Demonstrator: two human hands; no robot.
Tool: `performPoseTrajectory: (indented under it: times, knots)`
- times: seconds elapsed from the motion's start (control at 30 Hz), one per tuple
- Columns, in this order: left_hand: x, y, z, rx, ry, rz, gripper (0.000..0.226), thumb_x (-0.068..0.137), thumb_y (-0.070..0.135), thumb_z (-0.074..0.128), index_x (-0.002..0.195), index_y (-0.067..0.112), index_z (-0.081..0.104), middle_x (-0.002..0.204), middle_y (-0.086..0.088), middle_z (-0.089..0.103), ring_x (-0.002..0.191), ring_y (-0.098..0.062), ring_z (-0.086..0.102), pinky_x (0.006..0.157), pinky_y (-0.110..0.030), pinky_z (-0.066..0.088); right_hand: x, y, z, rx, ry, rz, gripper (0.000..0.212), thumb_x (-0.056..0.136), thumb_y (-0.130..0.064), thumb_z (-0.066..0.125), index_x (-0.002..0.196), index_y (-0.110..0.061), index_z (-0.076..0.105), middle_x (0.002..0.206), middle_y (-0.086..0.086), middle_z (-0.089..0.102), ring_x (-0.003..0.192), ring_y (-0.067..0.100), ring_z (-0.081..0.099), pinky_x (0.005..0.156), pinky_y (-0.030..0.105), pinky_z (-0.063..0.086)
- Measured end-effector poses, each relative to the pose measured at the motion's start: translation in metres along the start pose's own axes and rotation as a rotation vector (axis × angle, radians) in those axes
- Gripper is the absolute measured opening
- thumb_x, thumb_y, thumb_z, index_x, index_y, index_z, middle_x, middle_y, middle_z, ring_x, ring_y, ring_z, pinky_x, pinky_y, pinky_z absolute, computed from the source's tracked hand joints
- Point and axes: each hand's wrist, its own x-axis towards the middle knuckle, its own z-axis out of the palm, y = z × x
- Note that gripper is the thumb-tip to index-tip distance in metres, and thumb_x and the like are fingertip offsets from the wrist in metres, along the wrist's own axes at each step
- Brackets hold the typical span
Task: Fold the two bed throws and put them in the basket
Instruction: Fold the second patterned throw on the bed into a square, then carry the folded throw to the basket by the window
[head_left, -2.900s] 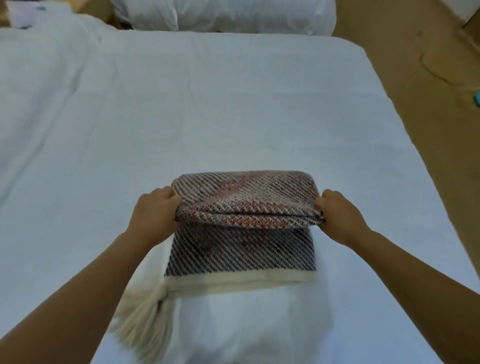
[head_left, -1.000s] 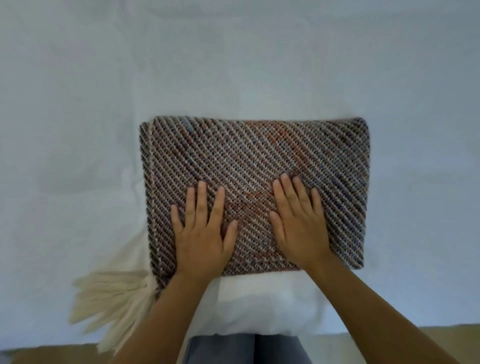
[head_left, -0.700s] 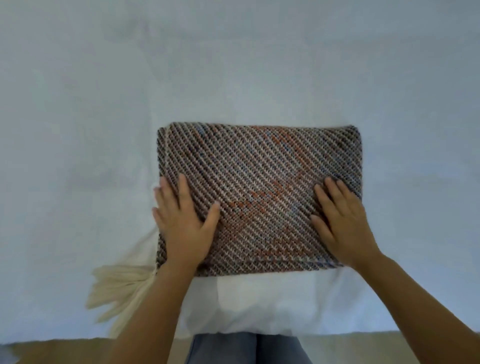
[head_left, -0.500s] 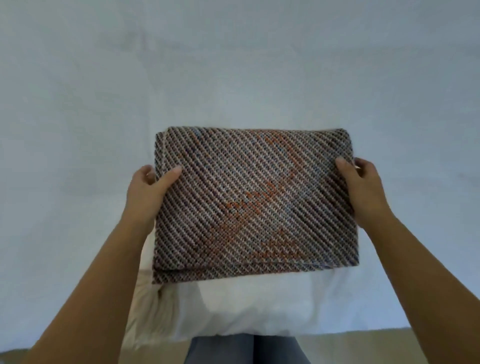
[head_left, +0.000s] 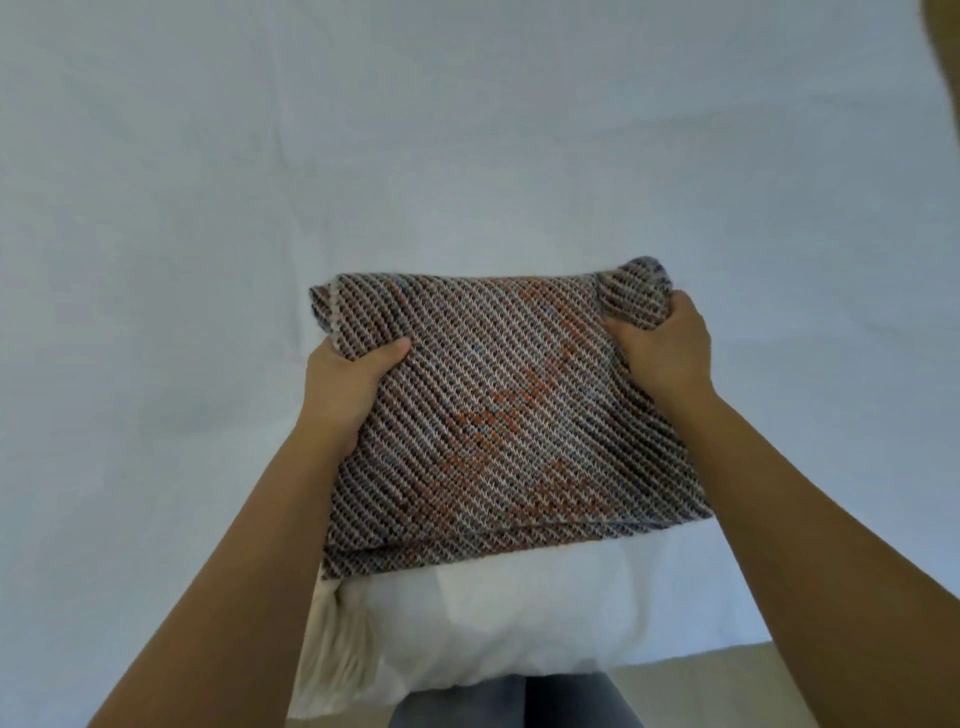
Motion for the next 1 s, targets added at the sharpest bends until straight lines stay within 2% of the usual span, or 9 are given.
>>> performPoseTrajectory:
  times: [0.1,0.2,0.4,0.6,0.7,0.83,1.0]
  knots:
    - [-0.021,0.011,0.004,-0.033,0.005,0.054,0.029,0.075,0.02,0.076,0.101,0.023,0.064,0.098,0.009,0.068,0.09,-0.01,0.065,0.079,-0.029,0.051,-0.028,0.002,-0.013,0.05,0.097,-0.064,0.033,0.08,-0.043,0.062,0.1,-0.021,0.047,0.082,-0.012,0.051,0.076,0.014,0.051,0.072,0.029,0.04]
    - [-0.045,0.027,0.007,-0.049,-0.073,0.103,0.018,0.076,0.022,0.074,0.092,0.029,0.067,0.096,0.01,0.071,0.089,-0.009,0.068,0.075,-0.028,0.053,-0.053,0.009,-0.043,0.136,0.166,-0.055,0.04,0.083,-0.043,0.06,0.111,-0.018,0.049,0.093,-0.009,0.052,0.083,0.013,0.05,0.077,0.027,0.038]
    - [-0.112,0.042,0.049,-0.021,-0.238,0.137,0.017,0.078,0.023,0.072,0.093,0.028,0.066,0.097,0.006,0.07,0.089,-0.013,0.067,0.078,-0.033,0.053,-0.119,0.049,-0.127,0.301,0.277,0.037,0.046,0.083,-0.045,0.06,0.116,-0.017,0.047,0.103,-0.005,0.054,0.093,0.014,0.052,0.083,0.031,0.04]
    - [-0.224,0.036,0.117,0.125,-0.531,0.177,0.021,0.074,0.026,0.075,0.094,0.026,0.067,0.095,0.002,0.073,0.086,-0.016,0.07,0.075,-0.032,0.053,-0.228,0.133,-0.23,0.389,0.516,0.156,0.047,0.084,-0.044,0.06,0.117,-0.013,0.051,0.104,-0.003,0.057,0.094,0.014,0.052,0.083,0.027,0.036]
    - [-0.299,0.019,0.156,0.23,-0.702,0.177,0.024,0.075,0.026,0.075,0.098,0.023,0.067,0.099,-0.003,0.072,0.087,-0.021,0.07,0.078,-0.036,0.053,-0.301,0.187,-0.285,0.446,0.648,0.244,0.034,0.082,-0.04,0.064,0.107,-0.018,0.055,0.097,-0.003,0.06,0.089,0.016,0.056,0.079,0.027,0.04]
    - [-0.4,-0.019,0.21,0.377,-0.931,0.165,0.026,0.077,0.026,0.072,0.101,0.019,0.066,0.097,-0.005,0.073,0.085,-0.023,0.071,0.077,-0.038,0.055,-0.403,0.262,-0.345,0.532,0.83,0.421,0.039,0.077,-0.049,0.065,0.104,-0.023,0.053,0.098,-0.001,0.059,0.091,0.021,0.057,0.081,0.034,0.046]
    - [-0.523,-0.081,0.287,0.602,-1.2,0.162,0.036,0.08,0.027,0.07,0.113,0.016,0.062,0.105,-0.008,0.07,0.093,-0.029,0.067,0.088,-0.047,0.051,-0.526,0.35,-0.386,0.637,1.085,0.612,0.047,0.077,-0.045,0.067,0.109,-0.013,0.057,0.106,0.006,0.065,0.096,0.027,0.061,0.087,0.043,0.05]
